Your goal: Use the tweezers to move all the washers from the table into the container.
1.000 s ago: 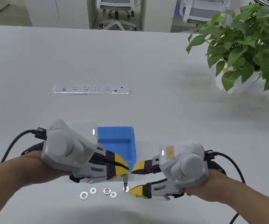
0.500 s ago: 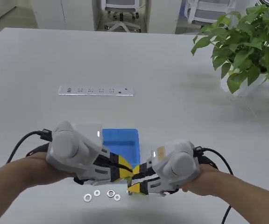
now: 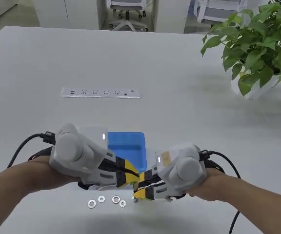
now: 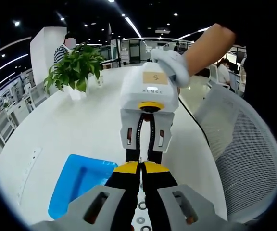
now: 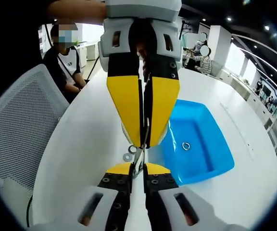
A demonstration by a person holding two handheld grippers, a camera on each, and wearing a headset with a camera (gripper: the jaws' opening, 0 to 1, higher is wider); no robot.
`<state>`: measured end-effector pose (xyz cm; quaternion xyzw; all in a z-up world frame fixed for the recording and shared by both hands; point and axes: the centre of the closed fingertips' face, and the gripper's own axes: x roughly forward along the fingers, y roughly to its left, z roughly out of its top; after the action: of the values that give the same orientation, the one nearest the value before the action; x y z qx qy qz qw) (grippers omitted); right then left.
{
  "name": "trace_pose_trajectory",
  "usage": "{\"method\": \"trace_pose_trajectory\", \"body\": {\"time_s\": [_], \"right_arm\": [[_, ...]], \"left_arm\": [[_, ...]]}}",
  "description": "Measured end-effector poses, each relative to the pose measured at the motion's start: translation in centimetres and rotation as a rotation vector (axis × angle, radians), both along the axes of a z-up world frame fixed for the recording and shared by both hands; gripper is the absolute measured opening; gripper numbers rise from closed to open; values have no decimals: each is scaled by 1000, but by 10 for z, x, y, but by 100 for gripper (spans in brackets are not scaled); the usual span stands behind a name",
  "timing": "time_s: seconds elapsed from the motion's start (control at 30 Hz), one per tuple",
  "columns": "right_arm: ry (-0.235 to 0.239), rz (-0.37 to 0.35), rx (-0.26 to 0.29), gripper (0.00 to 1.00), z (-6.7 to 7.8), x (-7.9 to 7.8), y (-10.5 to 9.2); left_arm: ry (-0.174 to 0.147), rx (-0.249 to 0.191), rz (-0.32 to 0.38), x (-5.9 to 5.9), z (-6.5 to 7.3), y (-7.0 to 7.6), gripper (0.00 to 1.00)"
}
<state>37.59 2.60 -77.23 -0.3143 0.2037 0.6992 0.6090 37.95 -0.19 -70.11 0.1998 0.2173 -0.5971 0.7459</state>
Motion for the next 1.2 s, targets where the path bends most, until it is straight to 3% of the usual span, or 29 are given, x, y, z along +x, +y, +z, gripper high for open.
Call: {"method": "trace_pose_trajectory", "body": {"time_s": [0.77, 0.97, 1.2], "right_arm": [[32, -37, 4, 8, 1, -1, -2], [32, -45, 8, 8, 4, -1, -3], [31, -42, 16, 8, 10, -1, -2]], "left_arm": [[-7, 8, 1, -2, 1, -1, 7], [-8, -4, 12, 0, 5, 1, 11], [12, -9, 21, -3, 7, 7, 23]]}}
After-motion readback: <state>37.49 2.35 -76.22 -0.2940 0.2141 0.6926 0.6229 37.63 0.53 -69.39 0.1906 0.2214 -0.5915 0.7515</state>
